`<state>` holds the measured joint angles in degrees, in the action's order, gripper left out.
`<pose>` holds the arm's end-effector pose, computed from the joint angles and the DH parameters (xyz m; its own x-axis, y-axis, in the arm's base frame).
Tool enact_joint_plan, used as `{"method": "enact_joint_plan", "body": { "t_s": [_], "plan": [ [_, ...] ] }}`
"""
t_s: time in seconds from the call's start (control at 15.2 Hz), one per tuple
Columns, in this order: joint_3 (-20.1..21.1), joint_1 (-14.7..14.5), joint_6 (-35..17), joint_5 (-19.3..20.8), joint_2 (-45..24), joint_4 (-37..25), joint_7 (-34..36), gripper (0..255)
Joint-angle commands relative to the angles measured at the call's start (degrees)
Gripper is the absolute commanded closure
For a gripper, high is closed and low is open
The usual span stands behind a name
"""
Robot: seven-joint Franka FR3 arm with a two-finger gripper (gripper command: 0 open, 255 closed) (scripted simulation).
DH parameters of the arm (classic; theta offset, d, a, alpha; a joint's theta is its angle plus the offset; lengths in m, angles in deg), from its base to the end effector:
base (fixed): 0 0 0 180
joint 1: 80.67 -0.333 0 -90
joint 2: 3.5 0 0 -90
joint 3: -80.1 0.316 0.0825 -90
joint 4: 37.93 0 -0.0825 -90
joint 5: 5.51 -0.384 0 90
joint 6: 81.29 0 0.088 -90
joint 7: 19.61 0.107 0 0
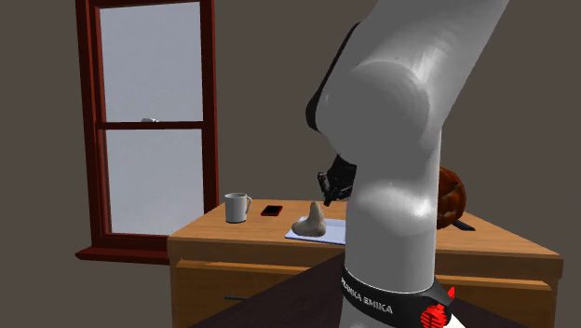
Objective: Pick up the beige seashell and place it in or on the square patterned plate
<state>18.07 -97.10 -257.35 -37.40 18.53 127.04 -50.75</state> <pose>0.2552 -0.2742 0.2661 0.5725 -0.7388 0.3556 -0.6414 -0.6737 -0.3670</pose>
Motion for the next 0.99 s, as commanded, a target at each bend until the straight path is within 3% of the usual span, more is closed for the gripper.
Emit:
{"method": "enact_joint_plan", "body": {
  "t_s": [0.0,0.13,0.2,0.26,0.33,0.92],
  "plan": [
    [0.0,0.0,0.0,0.0,0.0,0.0,0.0,0],
    [28.8,23.7,19.8,14.4,-13.6,-11.0,13.5,0],
    [35.3,27.8,28.4,22.6,-17.9,-17.3,19.1,0],
    [35.7,25.4,36.8,28.3,-22.6,-24.2,22.4,0],
    [33.8,23.2,37.5,28.6,-23.1,-24.8,22.5,0],
    [34.0,22.8,31.7,23.6,-28.7,-23.6,18.9,0]
  ]
}}
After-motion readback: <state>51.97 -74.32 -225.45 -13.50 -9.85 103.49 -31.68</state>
